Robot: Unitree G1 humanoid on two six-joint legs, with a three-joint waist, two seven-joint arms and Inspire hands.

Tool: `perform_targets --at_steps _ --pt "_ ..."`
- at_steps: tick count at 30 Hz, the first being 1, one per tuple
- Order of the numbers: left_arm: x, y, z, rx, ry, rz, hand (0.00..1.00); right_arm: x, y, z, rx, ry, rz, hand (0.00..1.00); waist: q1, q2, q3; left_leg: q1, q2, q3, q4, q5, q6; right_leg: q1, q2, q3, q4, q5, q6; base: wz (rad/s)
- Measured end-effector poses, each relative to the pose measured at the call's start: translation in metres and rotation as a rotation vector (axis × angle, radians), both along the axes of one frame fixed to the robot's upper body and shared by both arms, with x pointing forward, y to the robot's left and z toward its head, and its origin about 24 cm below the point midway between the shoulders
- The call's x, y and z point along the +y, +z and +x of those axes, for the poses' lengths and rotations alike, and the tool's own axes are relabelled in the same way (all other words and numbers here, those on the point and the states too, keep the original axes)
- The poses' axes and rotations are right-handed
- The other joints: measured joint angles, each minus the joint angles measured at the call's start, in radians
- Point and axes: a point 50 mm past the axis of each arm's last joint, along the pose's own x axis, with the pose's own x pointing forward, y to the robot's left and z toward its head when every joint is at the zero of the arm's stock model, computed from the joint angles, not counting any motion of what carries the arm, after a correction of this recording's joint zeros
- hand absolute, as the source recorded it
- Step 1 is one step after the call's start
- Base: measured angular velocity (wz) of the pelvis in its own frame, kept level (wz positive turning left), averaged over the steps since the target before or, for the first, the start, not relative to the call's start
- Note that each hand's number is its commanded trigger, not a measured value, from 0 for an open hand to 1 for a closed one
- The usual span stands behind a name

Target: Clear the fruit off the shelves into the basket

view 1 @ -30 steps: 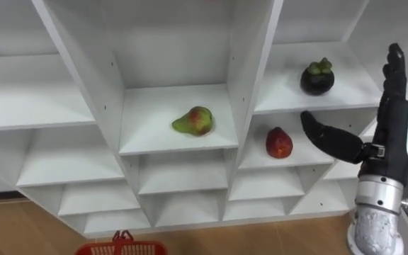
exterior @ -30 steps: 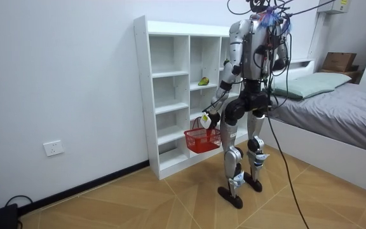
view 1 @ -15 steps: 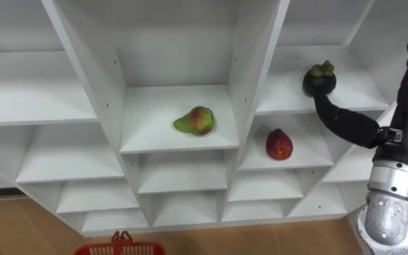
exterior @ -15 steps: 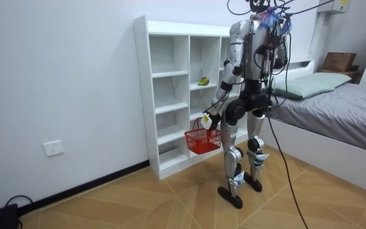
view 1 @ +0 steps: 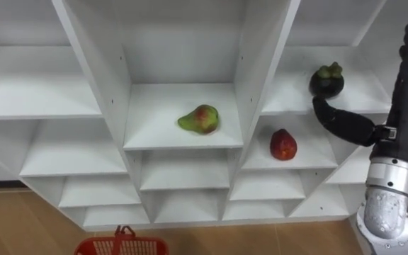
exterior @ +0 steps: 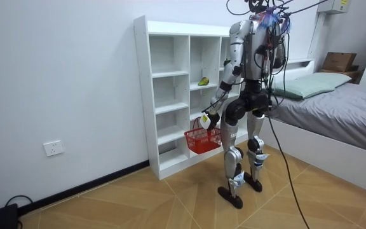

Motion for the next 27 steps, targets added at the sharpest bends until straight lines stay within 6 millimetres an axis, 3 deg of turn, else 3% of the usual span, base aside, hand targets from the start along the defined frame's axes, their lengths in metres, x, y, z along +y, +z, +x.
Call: perform_targets --at_steps 7,27 --pt "0.002 0.0 -0.001 0.002 0.005 0.014 1.0 -0.01 -0.008 0.011 0.044 -0.037 0.063 0.0 0.001 0.001 0.0003 0.0 0.0 0.0 0.0 0.0 0.0 0.0 0.0 0.0 0.001 0.0 0.0 0.0" --pt "0.003 0.0 -0.001 0.01 0.018 0.034 1.0 -0.011 -0.008 0.02 0.064 -0.028 0.095 0.0 0.025 0.003 0.001 -0.001 0.0 -0.008 0.001 0.0 0.0 0.003 -0.001 -0.014 0.003 0.0 -0.001 0.01"
